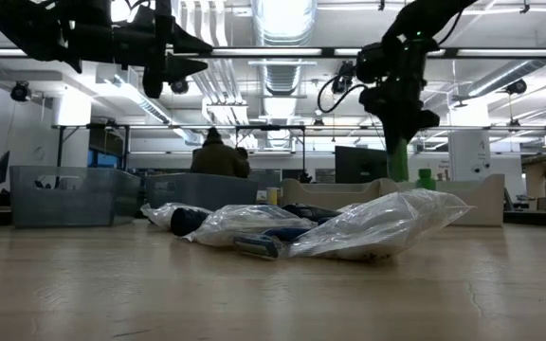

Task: Pick & Place Travel size toiletries
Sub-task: Put the green shampoo into the white bin

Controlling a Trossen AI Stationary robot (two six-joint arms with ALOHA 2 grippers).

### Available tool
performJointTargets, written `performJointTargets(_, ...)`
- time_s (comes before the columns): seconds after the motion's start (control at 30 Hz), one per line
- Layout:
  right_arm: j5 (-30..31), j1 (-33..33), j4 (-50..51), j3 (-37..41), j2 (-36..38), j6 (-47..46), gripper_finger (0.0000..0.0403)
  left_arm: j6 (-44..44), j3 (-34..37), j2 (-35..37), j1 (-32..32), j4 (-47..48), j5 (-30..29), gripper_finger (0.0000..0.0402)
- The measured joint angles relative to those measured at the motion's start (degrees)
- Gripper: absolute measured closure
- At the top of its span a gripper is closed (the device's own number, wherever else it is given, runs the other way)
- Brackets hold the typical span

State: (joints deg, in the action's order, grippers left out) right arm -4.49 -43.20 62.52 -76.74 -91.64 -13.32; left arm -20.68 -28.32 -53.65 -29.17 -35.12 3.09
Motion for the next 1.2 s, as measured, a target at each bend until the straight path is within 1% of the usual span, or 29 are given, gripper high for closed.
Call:
performJointTargets(0.13, 0.50, 0.02, -0.63, 0.66, -1.90, 0.26, 0.0296, -0.88, 0.00, 0.00, 0.00, 0.01, 0.02, 0.0195)
performJointTargets(0.23, 3.61, 0.07, -1.36, 1.93, -2.24, 0.24, 0.0296, -1.03, 0.00, 0.00, 0.00, 0.01, 0.04, 0.0195)
performJointTargets(0.3, 4.58, 0.07, -2.14, 2.33, -2.10, 0.23, 0.0296, -1.03, 0.00, 0.00, 0.00, 0.01, 0.07, 0.0195)
performJointTargets(0.53, 4.68, 0.02, -4.38, 3.52, -1.41, 0.01, 0.0296, -1.03, 0.00, 0.00, 0.00, 0.03, 0.07, 0.0195)
performJointTargets(0.7, 4.60, 0.07, -7.96, 7.59, -0.21, -0.97, 0.0293, -1.01, 0.00, 0.00, 0.00, 0.01, 0.07, 0.0195)
performJointTargets(0.93, 4.50, 0.05, -11.25, 12.40, 0.90, -1.27, 0.0298, -1.01, 0.00, 0.00, 0.00, 0.01, 0.07, 0.0195)
performJointTargets(1.07, 4.48, 0.07, -14.42, 14.81, 0.88, -0.80, 0.0288, -1.01, 0.00, 0.00, 0.00, 0.01, 0.06, 0.0195)
performJointTargets(1.2, 4.46, 0.07, -15.46, 15.87, 0.84, -0.56, 0.0280, -1.01, 0.00, 0.00, 0.00, 0.01, 0.04, 0.0195)
